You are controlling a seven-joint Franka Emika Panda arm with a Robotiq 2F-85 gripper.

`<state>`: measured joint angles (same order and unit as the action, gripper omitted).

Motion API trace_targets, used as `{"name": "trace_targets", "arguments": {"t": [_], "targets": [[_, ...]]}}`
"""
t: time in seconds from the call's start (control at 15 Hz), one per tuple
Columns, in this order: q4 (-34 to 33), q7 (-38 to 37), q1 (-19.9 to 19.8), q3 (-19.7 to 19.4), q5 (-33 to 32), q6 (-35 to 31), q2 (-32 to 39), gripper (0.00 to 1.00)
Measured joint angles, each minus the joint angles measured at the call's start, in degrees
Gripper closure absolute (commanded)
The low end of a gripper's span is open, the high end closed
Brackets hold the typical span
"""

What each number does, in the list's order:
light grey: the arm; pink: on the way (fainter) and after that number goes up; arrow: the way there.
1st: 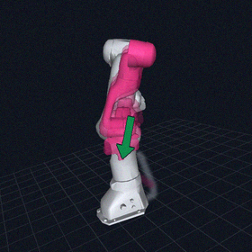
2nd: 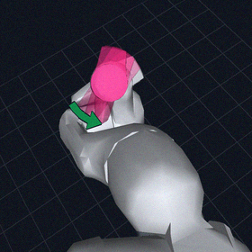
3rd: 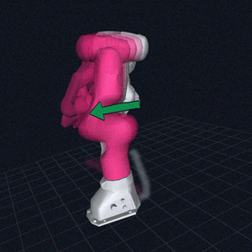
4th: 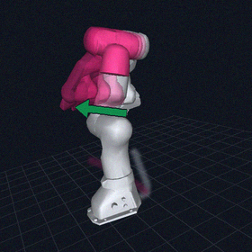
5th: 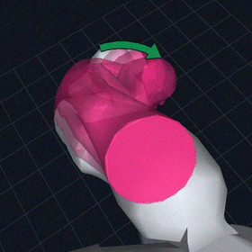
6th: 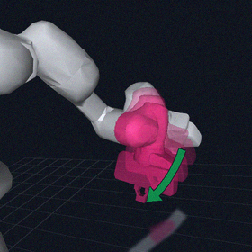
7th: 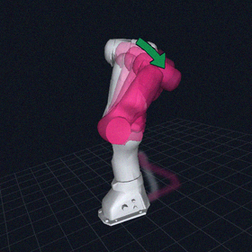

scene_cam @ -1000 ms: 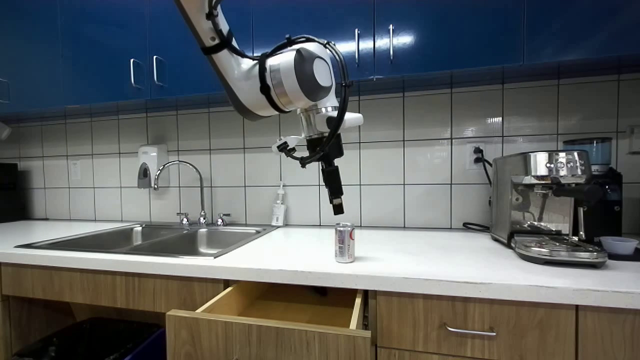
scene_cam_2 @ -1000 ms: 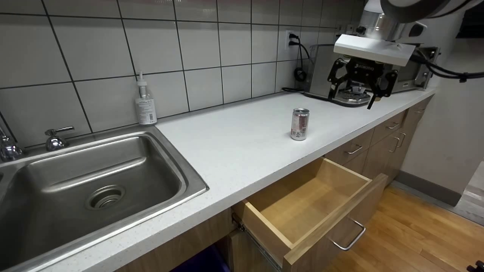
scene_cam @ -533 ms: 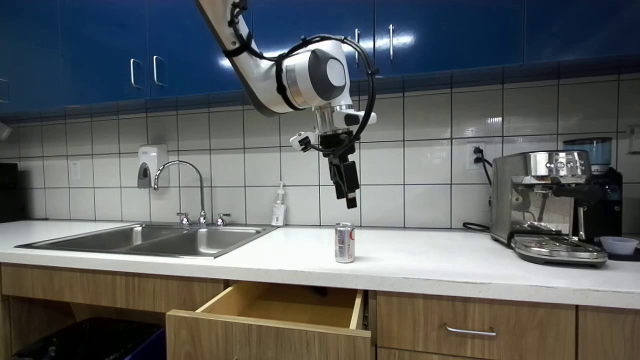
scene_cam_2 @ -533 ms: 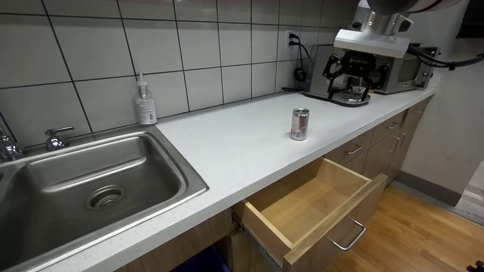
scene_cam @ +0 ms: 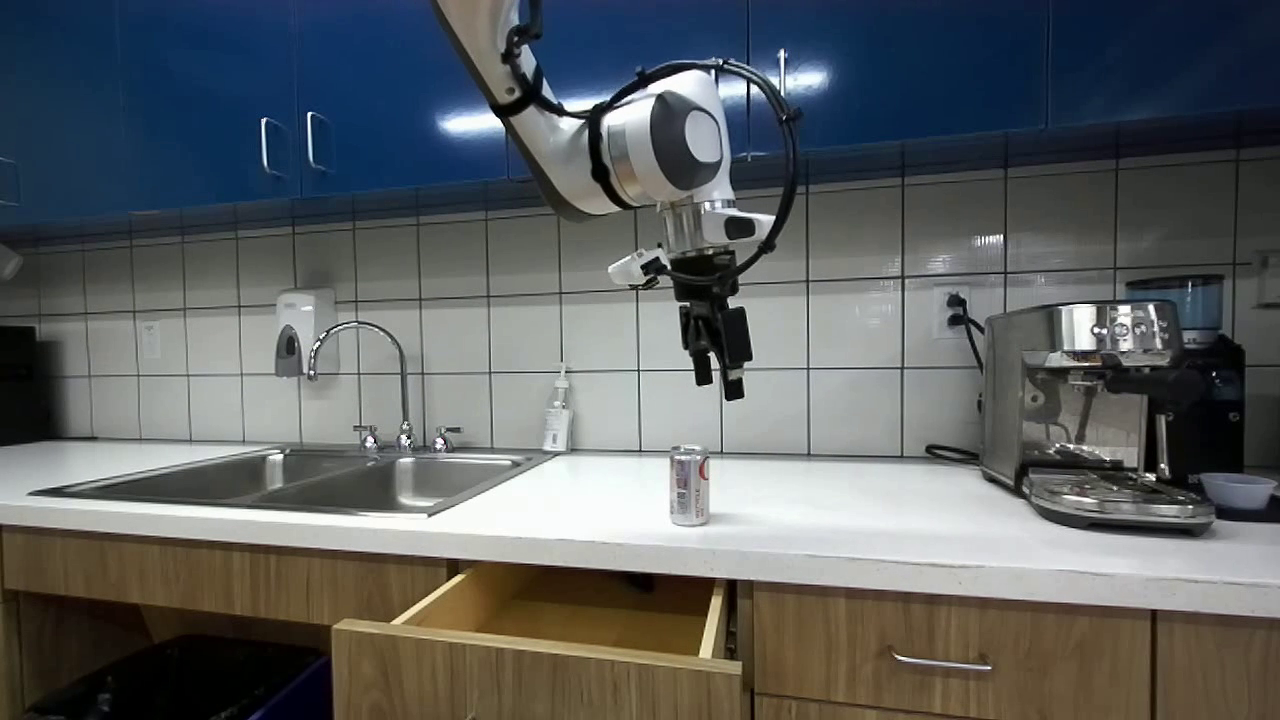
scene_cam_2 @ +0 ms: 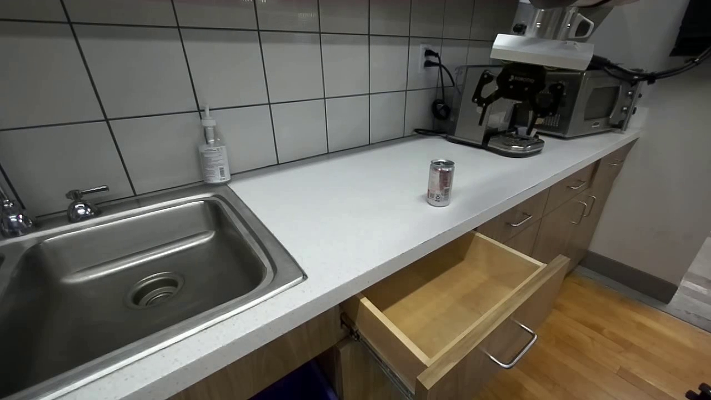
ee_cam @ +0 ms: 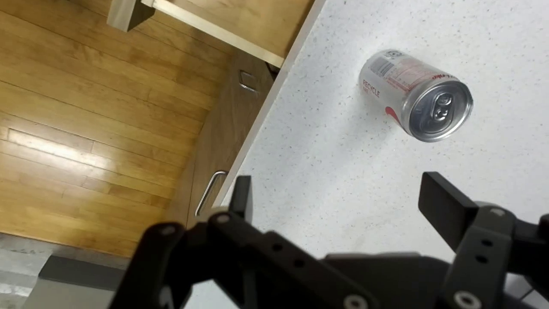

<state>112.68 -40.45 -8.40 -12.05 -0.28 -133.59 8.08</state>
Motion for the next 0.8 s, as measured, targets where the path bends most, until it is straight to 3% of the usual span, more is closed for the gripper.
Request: {"name": "trace_targets", "arguments": {"t": [0.8], "targets": [[-4.70, 0.21, 0.00, -0.48, -0.14, 0.21, 4.37, 0.00]]}}
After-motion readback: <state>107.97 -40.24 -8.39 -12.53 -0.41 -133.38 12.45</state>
